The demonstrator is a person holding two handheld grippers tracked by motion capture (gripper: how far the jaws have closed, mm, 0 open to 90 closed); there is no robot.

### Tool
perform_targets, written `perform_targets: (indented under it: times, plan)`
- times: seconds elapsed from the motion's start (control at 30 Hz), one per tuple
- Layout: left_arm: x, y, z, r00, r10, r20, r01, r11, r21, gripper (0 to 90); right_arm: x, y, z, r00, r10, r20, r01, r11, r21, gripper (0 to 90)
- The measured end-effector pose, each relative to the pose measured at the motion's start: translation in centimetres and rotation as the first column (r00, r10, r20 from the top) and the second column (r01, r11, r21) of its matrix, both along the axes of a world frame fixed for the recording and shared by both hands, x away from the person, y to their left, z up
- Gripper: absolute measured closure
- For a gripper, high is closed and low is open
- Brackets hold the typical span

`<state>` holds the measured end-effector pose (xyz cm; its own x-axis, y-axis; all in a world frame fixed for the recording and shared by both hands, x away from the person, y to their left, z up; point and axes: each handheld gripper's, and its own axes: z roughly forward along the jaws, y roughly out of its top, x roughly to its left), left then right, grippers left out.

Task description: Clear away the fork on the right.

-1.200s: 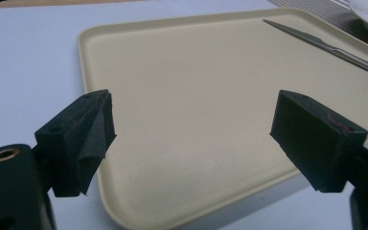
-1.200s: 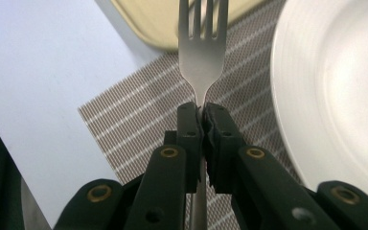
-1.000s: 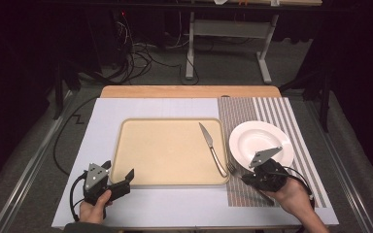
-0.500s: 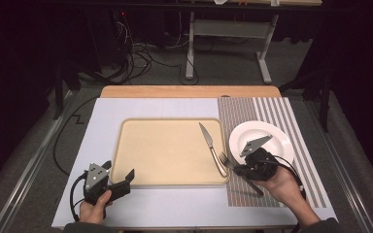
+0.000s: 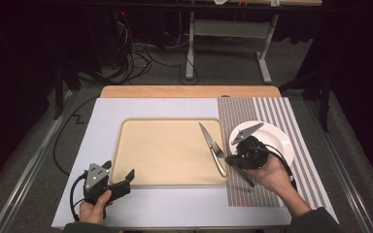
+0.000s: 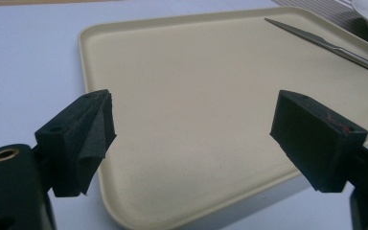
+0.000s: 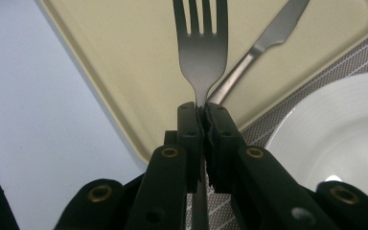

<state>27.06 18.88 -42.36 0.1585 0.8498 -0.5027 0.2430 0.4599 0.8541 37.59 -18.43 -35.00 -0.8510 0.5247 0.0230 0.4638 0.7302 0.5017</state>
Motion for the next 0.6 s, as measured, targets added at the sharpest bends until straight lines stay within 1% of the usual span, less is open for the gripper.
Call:
perform_targets:
  times: [0.03, 0.07, 0.1, 0.13, 0.23, 0.27, 0.3, 0.4, 0.47, 0.6]
  plan:
    - [0.0, 0.0, 0.0, 1.0, 0.0, 0.0, 0.0, 1.0, 0.0, 15.9, 0.1, 0.2, 0.1, 1.0, 0.0, 0.0, 0.0, 1.0, -0.001, 86.7]
    - [0.0, 0.0, 0.0, 1.0, 0.0, -0.001, 0.0, 1.0, 0.0, 15.9, 0.4, 0.7, 0.2, 0.9999, 0.013, -0.006, -0.013, 1.0, 0.006, 86.7]
    - [0.0, 0.0, 0.0, 1.0, 0.0, -0.001, 0.0, 1.0, -0.001, 15.9, 0.4, 0.7, 0.2, 0.9999, 0.013, -0.006, -0.013, 1.0, 0.006, 86.7]
    - [0.0, 0.0, 0.0, 1.0, 0.0, -0.001, 0.0, 1.0, -0.001, 15.9, 0.8, 1.1, 0.2, 0.9998, 0.014, -0.011, -0.014, 1.0, 0.014, 86.7]
    - [0.0, 0.0, 0.0, 1.0, 0.0, -0.001, 0.0, 1.0, -0.001, 15.9, 1.2, 1.5, 0.2, 0.9998, 0.015, -0.016, -0.015, 1.0, 0.01, 86.7]
    - [0.0, 0.0, 0.0, 1.0, 0.0, -0.001, 0.0, 1.0, -0.001, 15.9, 1.5, 2.0, 0.2, 0.9997, 0.019, -0.018, -0.019, 1.0, 0.005, 86.7]
    - [0.0, 0.0, 0.0, 1.0, 0.0, -0.001, 0.0, 1.0, -0.001, 15.9, 1.5, 2.0, 0.2, 0.9997, 0.019, -0.018, -0.019, 1.0, 0.005, 86.7]
    - [0.0, 0.0, 0.0, 1.0, 0.0, -0.001, 0.0, 1.0, 0.001, 15.9, 1.9, 2.9, 0.4, 0.9995, 0.027, -0.017, -0.027, 1.0, 0.009, 86.7]
    - [0.0, 0.0, 0.0, 1.0, 0.0, -0.001, 0.0, 1.0, 0.0, 15.9, 2.0, 3.1, 0.5, 0.9994, 0.03, -0.02, -0.029, 0.999, 0.013, 86.7]
    - [0.0, 0.0, 0.0, 1.0, -0.001, -0.002, 0.001, 1.0, 0.001, 15.9, 2.5, 4.2, 0.7, 0.9991, 0.026, -0.033, -0.026, 1.0, 0.017, 86.7]
